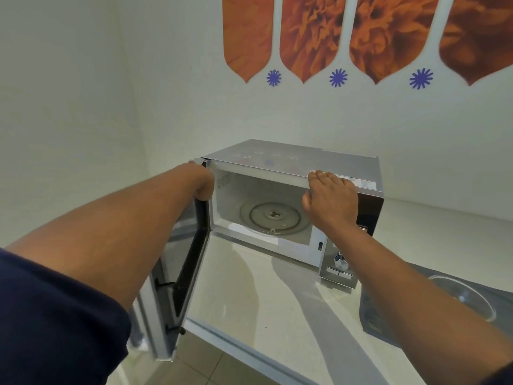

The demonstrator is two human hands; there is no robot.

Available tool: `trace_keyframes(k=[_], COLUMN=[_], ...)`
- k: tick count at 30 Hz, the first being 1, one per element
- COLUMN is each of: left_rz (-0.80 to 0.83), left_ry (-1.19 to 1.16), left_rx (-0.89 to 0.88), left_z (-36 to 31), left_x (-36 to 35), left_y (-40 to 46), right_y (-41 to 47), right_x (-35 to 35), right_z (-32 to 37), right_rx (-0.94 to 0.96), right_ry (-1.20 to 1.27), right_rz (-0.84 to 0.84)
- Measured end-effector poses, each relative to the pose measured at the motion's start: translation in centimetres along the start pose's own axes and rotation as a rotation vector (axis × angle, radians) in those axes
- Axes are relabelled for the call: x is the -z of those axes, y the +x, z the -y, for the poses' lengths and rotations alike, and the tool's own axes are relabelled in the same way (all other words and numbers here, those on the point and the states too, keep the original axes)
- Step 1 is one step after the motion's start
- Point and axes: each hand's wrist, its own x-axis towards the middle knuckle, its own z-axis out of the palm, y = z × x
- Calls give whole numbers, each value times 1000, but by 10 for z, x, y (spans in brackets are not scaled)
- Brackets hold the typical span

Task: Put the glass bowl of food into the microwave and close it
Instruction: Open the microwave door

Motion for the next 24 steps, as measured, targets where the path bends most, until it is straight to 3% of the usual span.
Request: trace_keyframes(k=[7,15,24], left_rz=[-77,-519,-672], left_ry=[-116,-149,-182], left_rx=[72,26,-29], left_z=[14,32,52], left_x=[-20,-56,-72], left_y=[14,18,24], right_y=[0,0,0], right_x=[-1,-2,-8], right_z=[1,2,2], right_rx=[-2,-13,-11], right_ry=[-8,-7,21], right_rz=[-17,-23,-52])
